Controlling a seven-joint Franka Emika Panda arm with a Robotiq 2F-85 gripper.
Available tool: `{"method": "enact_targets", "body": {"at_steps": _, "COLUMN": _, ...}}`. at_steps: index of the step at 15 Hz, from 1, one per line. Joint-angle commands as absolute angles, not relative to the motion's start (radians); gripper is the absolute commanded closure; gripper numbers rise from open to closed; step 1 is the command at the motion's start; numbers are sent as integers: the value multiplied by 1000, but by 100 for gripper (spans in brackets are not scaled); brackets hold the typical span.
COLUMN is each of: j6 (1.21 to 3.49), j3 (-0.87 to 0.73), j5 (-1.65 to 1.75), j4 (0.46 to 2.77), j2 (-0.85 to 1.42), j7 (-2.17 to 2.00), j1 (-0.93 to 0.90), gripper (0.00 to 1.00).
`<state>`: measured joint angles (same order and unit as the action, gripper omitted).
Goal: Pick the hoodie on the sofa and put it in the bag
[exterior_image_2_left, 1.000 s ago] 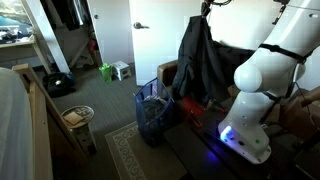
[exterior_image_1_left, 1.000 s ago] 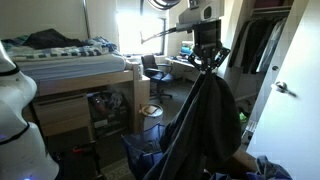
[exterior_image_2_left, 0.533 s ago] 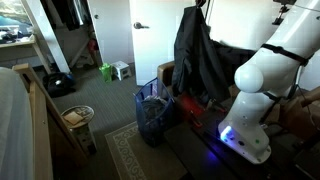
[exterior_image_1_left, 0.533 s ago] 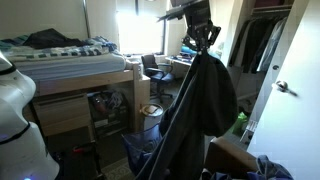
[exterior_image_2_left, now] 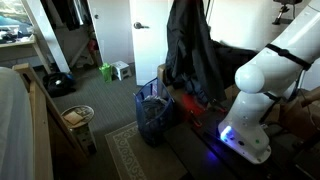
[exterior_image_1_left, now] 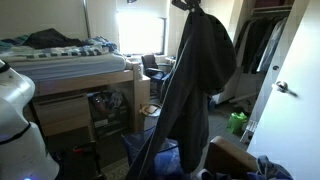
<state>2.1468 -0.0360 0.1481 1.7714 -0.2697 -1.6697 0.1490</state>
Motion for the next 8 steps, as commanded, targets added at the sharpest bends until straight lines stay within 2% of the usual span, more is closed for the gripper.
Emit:
{"method": "enact_targets", "body": {"at_steps": 1, "j6": 2186, "j3": -8, "j5": 146, "j4": 1722, "j2": -280, "j7": -1640, "j1": 132, "gripper": 98}}
{"method": "enact_targets", "body": {"at_steps": 8, "j6": 2189, "j3": 32, "j5": 114, "j4": 1644, "j2": -245, "j7": -1568, "j1": 81, "gripper": 98}}
